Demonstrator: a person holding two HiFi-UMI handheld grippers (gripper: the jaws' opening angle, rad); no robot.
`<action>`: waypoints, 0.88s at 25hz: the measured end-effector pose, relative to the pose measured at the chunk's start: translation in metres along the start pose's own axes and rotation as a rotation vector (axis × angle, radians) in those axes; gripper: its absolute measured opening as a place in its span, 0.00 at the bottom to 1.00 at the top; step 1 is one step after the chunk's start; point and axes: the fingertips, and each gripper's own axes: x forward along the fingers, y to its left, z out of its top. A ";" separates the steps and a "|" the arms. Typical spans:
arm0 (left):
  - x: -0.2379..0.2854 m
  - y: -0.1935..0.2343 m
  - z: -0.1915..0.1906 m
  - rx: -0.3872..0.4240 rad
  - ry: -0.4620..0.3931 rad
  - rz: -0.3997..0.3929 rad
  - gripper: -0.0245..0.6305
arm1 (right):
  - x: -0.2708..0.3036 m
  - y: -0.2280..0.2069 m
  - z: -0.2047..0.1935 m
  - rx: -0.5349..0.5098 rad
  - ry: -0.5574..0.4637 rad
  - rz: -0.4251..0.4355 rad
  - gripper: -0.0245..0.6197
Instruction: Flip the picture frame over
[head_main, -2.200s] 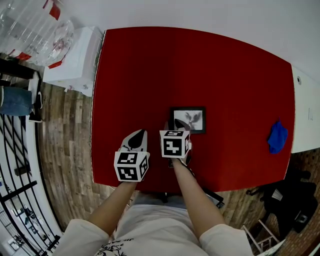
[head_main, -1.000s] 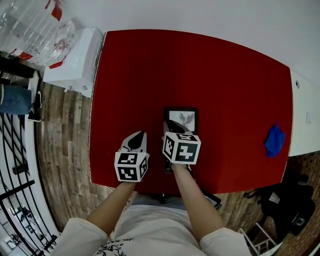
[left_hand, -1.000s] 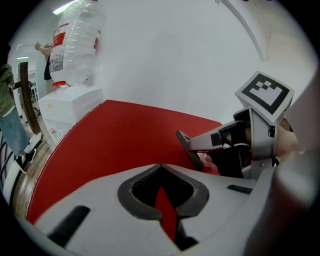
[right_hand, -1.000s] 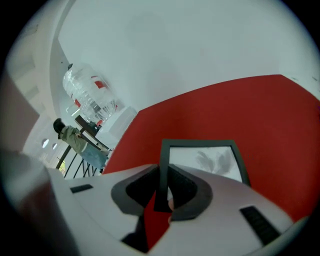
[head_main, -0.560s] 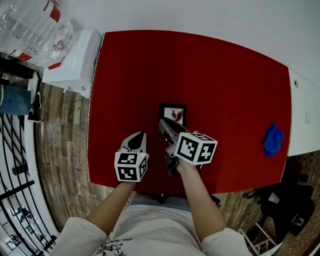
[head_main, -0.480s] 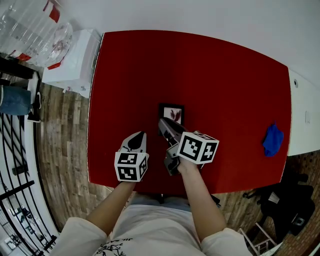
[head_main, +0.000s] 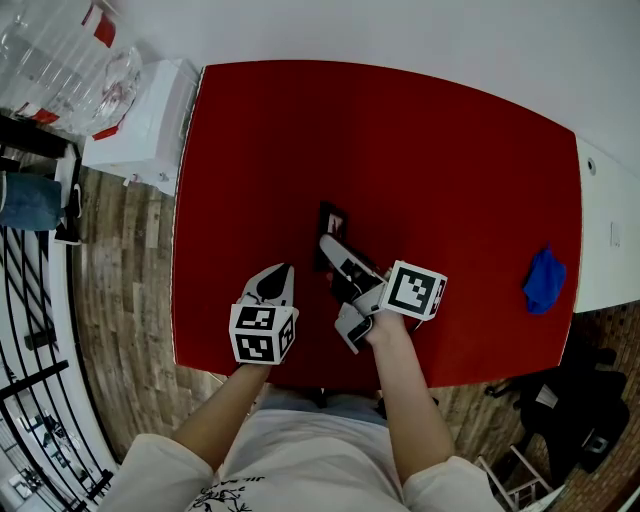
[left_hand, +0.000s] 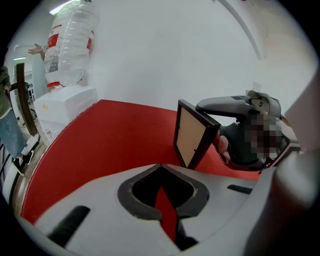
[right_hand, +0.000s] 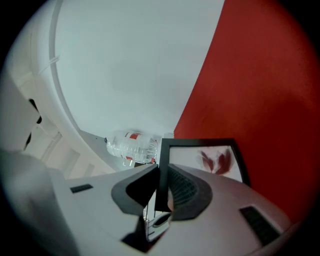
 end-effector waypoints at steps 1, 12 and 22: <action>0.001 -0.002 0.000 0.002 -0.001 -0.003 0.05 | -0.001 0.001 0.001 0.013 0.000 0.023 0.14; 0.009 -0.029 0.004 0.045 -0.023 -0.087 0.05 | -0.018 -0.011 0.007 0.122 -0.014 0.181 0.14; 0.019 -0.077 0.014 0.334 -0.058 -0.303 0.21 | -0.020 -0.012 0.010 0.077 0.062 0.131 0.14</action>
